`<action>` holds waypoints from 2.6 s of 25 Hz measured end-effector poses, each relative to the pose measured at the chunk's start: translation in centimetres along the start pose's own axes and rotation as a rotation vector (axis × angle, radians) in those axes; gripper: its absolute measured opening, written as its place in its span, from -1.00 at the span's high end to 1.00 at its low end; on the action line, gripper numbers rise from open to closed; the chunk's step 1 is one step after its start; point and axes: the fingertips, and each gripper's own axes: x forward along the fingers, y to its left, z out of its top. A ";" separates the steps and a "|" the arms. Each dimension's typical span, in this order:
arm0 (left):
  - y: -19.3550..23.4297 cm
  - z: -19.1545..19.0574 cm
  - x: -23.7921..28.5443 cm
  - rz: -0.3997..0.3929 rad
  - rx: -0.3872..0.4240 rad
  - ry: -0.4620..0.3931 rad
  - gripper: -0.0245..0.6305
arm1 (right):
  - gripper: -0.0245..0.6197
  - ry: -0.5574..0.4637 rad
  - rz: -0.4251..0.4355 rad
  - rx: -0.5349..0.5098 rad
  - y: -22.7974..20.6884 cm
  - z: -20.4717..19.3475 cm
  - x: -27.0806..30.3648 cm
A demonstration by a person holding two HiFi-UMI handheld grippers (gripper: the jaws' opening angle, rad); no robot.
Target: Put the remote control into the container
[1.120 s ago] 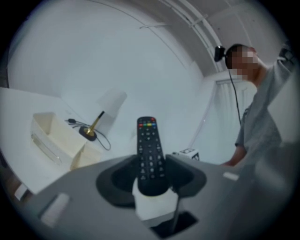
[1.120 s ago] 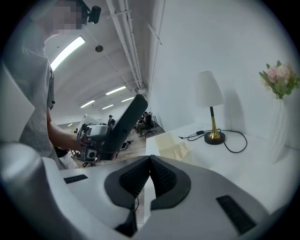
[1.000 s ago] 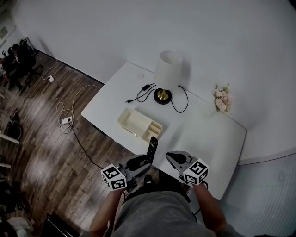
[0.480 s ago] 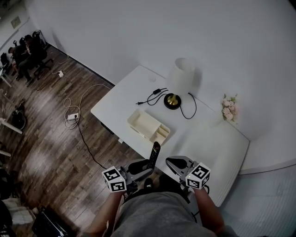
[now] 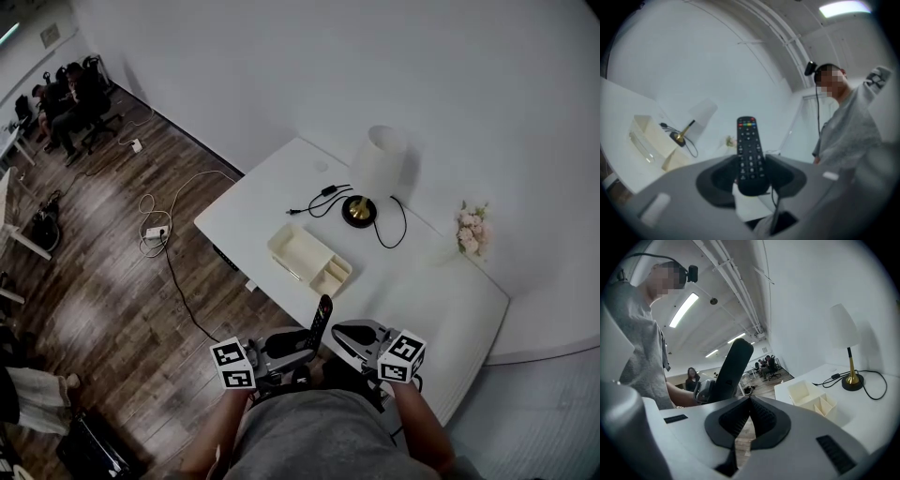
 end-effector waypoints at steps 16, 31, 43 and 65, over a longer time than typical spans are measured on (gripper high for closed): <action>-1.2 -0.1 0.7 -0.150 -0.124 -0.051 0.36 | 0.82 -0.189 0.271 0.233 3.4 3.3 -2.8; -1.4 -0.5 1.7 -0.182 -0.121 -0.018 0.36 | 0.03 -0.176 0.396 0.277 4.5 4.9 -1.7; -1.9 -1.2 3.3 -0.225 -0.116 0.025 0.36 | 0.03 -0.184 0.405 0.292 3.8 4.8 -1.5; -2.0 -2.4 2.9 -0.222 -0.124 0.045 0.36 | 0.30 -0.179 0.420 0.347 4.0 3.7 -1.2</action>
